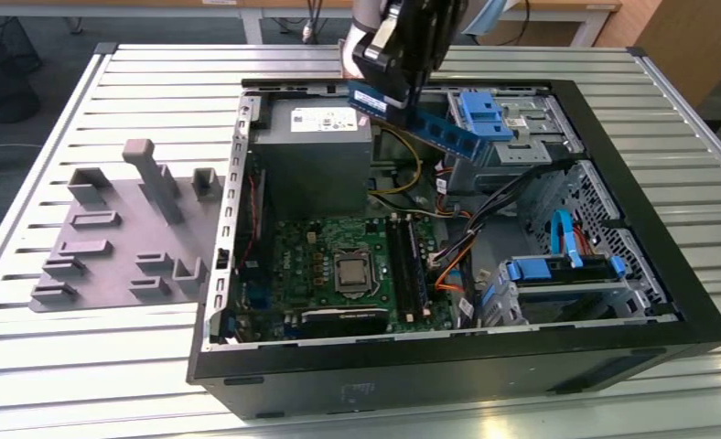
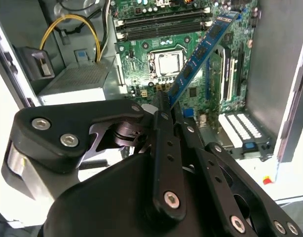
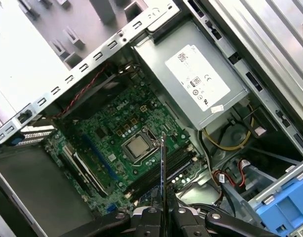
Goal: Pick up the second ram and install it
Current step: 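Insert the second ram into the second slot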
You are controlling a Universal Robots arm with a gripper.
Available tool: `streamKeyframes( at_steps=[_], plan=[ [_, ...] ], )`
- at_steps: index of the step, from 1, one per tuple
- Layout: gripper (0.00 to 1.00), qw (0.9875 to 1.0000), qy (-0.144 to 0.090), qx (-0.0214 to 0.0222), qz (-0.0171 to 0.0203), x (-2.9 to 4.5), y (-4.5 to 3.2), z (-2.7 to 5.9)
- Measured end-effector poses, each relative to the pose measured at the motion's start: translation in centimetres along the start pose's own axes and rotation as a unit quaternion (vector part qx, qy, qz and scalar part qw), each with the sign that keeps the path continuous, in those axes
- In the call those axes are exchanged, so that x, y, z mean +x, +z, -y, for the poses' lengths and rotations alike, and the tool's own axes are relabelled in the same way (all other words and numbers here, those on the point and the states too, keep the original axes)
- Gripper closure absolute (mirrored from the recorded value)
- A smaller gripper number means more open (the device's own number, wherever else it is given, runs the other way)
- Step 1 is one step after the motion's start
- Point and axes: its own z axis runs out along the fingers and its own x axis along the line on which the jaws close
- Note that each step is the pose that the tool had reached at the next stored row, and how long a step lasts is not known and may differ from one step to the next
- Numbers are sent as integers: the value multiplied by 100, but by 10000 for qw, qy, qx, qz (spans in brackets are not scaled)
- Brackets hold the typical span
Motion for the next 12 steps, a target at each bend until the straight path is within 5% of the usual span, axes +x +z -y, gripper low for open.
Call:
streamKeyframes(
  at_steps=[4, 12],
  plan=[
    [86, 9994, 359, -15, 0, -1, 13, 0],
    [86, 9961, 887, -8, 27, -1, 36, 0]
  ],
)
